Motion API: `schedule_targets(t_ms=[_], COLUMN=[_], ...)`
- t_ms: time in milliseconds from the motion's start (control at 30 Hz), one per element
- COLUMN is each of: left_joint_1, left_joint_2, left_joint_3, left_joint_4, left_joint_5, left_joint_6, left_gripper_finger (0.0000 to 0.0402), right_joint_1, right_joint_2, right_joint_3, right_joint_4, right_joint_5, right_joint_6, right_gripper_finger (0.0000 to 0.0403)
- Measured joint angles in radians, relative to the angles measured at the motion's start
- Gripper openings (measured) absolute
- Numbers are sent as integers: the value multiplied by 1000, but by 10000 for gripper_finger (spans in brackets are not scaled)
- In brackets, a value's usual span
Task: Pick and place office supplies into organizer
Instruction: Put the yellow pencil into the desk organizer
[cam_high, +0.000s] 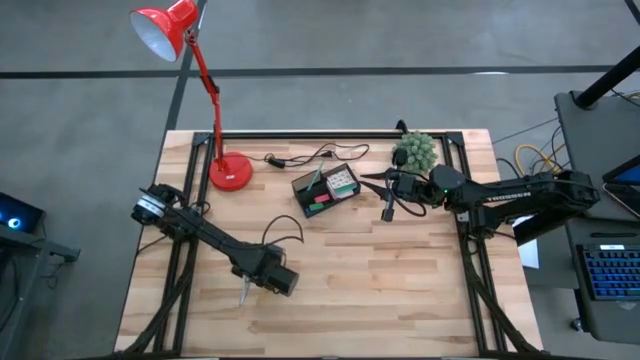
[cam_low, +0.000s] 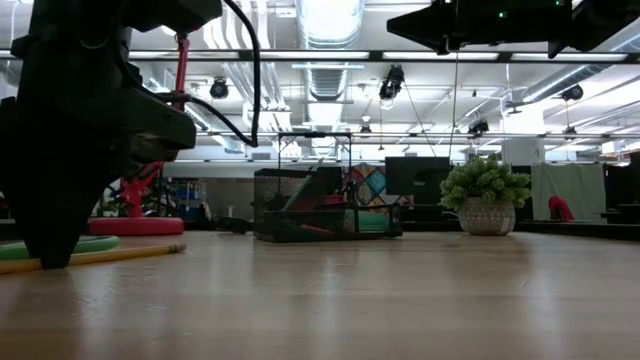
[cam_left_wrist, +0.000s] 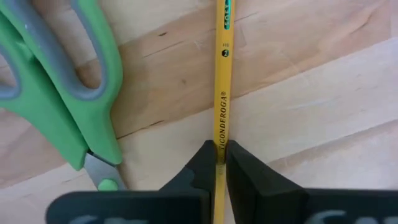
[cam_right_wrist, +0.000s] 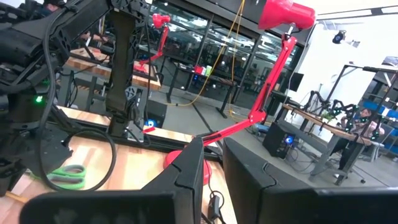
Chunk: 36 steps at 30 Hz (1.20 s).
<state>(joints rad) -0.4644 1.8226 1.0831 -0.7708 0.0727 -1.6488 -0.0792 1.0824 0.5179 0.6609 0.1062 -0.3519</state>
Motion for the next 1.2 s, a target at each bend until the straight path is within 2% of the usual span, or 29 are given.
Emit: schedule_targets(t_ms=[833,1033,1200], left_joint_1=[0,5,24], left_joint_2=[-121,-181,-235], left_joint_3=[-3,27,57], left_joint_4=[6,29,47], left_joint_5=[-8,-128,-297], left_joint_6=[38,107,237], left_gripper_finger=[1,1,1], right_joint_1=[0,0,0], right_joint_2=[0,0,0], right_joint_3=[0,0,0], right_joint_4=[0,0,1], right_joint_5=[0,0,0], right_joint_6=[0,0,1], right_gripper_finger=[52,52,52])
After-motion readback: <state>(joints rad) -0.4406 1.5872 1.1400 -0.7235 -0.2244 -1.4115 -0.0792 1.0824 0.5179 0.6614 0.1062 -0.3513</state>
